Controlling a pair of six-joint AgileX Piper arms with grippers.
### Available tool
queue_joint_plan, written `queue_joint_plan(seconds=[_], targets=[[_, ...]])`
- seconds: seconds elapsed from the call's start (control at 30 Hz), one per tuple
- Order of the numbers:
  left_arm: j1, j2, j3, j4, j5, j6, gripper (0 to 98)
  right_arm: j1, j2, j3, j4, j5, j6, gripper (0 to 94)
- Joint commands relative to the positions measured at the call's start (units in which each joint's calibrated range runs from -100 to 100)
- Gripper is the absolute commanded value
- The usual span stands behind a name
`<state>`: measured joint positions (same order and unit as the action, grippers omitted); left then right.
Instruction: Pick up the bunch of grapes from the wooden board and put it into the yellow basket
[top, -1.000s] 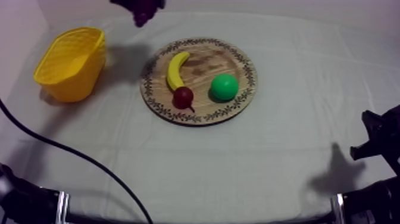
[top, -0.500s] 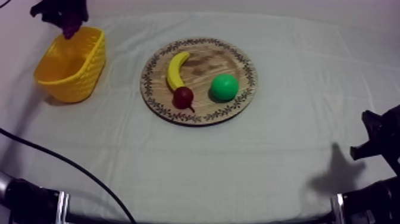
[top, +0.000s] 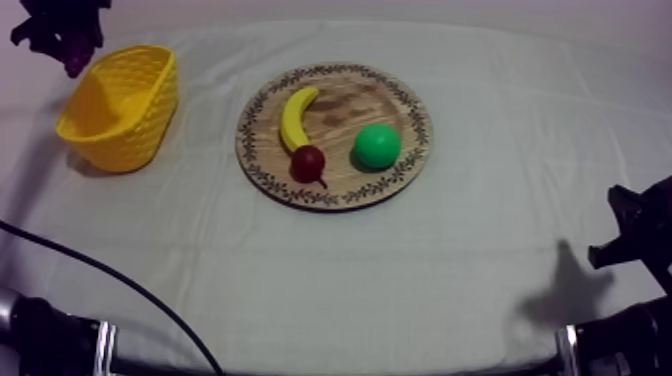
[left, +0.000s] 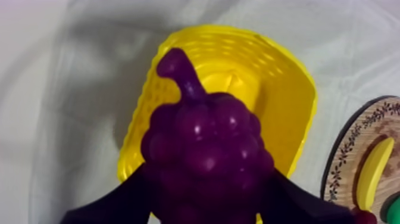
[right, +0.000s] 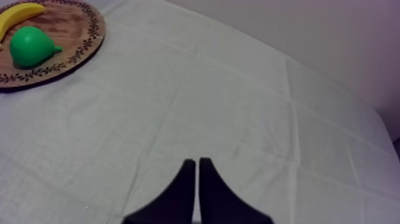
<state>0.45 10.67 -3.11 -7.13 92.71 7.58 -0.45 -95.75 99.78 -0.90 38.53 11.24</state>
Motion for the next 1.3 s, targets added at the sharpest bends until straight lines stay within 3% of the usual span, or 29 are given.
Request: queue_joint_plan(seconds=[0.0, 0.17, 0.63, 0.73, 1.0, 1.17, 1.27], targets=[[-0.06, 1.09, 0.11, -0.03, -0.25, -0.01, 44.7, -0.01, 0.0, 0.0, -0.01, 0.02, 0.02, 0.3], [-0.14, 5.38, 0.39, 0.01, -2.21, 0.27, 44.9, -0.01, 0.0, 0.0, -0.01, 0.02, 0.02, 0.3], [-0.69, 19.39, -0.82, 3.08, -9.19, -1.22, 47.3, -0.01, 0.0, 0.0, -0.01, 0.02, 0.02, 0.3], [-0.83, 21.27, -1.3, 3.61, -9.46, -1.47, 54.7, -0.01, 0.0, 0.0, -0.01, 0.02, 0.02, 0.3], [-0.69, 22.59, -1.75, 4.88, -10.09, -2.25, 86.8, -0.01, 0.0, 0.0, -0.01, 0.02, 0.02, 0.3], [-0.62, 19.9, -0.61, 5.42, -11.0, -2.03, 93.1, -0.01, 0.0, 0.0, -0.01, 0.02, 0.02, 0.3], [-0.32, 16.03, 1.36, 5.51, -11.79, -1.79, 89.0, -0.01, 0.0, 0.0, -0.01, 0.02, 0.02, 0.3]])
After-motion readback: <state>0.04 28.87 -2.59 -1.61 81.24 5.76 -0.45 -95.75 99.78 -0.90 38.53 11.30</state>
